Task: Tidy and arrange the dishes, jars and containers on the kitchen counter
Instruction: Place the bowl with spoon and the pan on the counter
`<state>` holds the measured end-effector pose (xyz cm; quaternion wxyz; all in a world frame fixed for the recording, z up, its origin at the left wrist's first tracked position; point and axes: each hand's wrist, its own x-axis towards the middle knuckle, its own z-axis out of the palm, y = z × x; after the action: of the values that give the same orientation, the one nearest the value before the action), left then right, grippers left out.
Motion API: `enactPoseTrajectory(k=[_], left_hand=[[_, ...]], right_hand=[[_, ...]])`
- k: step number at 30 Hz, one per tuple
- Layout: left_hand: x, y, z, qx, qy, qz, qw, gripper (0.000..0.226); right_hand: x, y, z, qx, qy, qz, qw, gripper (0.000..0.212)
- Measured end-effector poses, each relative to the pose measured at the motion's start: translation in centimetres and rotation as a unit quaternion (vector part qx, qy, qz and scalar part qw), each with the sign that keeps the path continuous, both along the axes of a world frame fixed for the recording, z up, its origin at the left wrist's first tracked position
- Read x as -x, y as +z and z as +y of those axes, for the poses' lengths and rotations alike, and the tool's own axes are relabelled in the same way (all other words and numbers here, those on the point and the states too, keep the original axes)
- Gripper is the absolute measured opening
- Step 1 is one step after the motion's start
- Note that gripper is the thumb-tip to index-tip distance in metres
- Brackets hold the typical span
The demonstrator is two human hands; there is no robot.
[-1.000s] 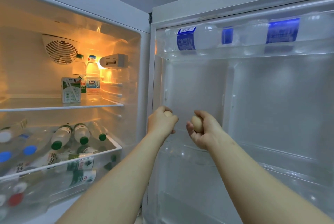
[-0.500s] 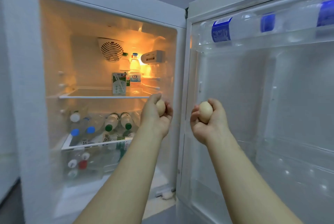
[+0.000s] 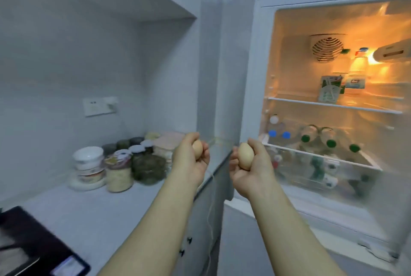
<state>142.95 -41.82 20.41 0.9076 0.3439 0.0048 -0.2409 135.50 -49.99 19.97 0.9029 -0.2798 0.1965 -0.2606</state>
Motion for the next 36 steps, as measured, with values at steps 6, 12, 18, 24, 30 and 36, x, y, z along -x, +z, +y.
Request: enactPoseTrajectory(k=[6,12,18,24,30,36], left_hand=[[-2.3,0.0,19.6,-0.010,0.189,-0.007,0.982,0.021],[-0.3,-0.1,40.0,-0.038,0.340,-0.012,0.940,0.017],[4.7,-1.3,56.8,-0.053,0.460,0.004,0.886,0.016],[11.3,-2.9,69.2,-0.050,0.591,0.032,0.804,0.017],[17.3,-5.2,77.4,-0.040,0.703,0.082,0.705,0.015],[22.4,-6.7,81.6,-0.038,0.783,0.119,0.609,0.014]], right_hand=[[-6.0,-0.3,17.3,-0.005,0.202,-0.001,0.979,0.022],[-6.8,-0.5,36.4,-0.006,0.360,-0.008,0.933,0.019],[-5.3,-1.8,53.4,-0.027,0.490,0.014,0.871,0.021],[-2.2,-3.3,67.7,-0.019,0.612,0.042,0.789,0.019],[1.1,-5.2,77.9,0.006,0.724,0.068,0.686,0.017],[4.1,-6.8,84.4,0.029,0.797,0.104,0.595,0.018]])
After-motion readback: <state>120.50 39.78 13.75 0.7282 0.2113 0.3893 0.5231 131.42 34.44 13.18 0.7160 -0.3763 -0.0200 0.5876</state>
